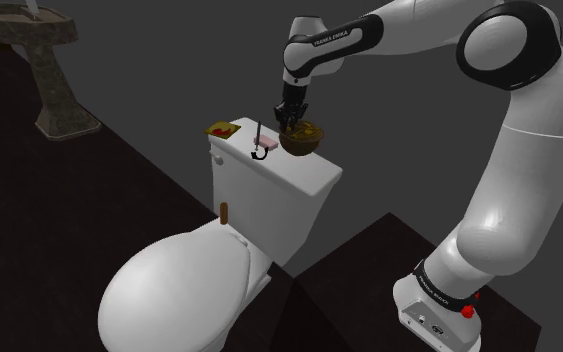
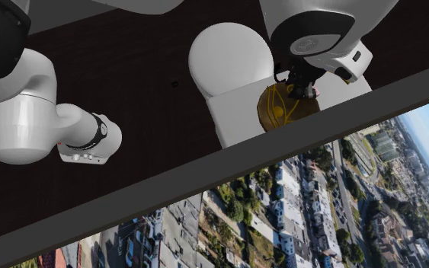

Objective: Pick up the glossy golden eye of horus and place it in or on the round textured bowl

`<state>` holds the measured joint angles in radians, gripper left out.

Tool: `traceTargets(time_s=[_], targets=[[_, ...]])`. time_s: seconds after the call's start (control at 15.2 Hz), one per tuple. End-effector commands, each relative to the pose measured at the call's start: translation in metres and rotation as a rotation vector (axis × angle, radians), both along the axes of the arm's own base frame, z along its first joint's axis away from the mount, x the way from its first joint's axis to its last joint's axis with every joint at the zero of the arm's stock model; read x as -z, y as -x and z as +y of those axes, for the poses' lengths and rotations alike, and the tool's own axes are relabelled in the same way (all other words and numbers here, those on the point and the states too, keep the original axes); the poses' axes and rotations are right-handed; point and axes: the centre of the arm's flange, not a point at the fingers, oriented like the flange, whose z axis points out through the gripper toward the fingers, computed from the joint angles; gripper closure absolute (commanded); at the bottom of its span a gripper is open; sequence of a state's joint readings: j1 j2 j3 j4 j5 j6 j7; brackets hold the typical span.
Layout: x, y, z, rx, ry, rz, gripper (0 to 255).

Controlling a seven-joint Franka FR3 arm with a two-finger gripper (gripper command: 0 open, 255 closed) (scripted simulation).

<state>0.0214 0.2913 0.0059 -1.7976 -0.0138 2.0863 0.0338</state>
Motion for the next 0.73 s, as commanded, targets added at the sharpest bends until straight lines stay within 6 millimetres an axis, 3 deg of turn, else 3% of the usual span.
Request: traceTargets(time_s=[0.0,0.13,0.2,0.53,0.66], targets=[[0.004,0.001,-0.002,0.002,0.002,0.009,255],[0.004,0.001,-0.002,0.002,0.002,0.009,255],[0.004,0.000,-0.001,0.002,0.002,0.009,0],[0.004,0.001,-0.002,0.002,0.002,0.009,0],[-0.022,0.000,-0.002,0.002,0.002,0.009,0]])
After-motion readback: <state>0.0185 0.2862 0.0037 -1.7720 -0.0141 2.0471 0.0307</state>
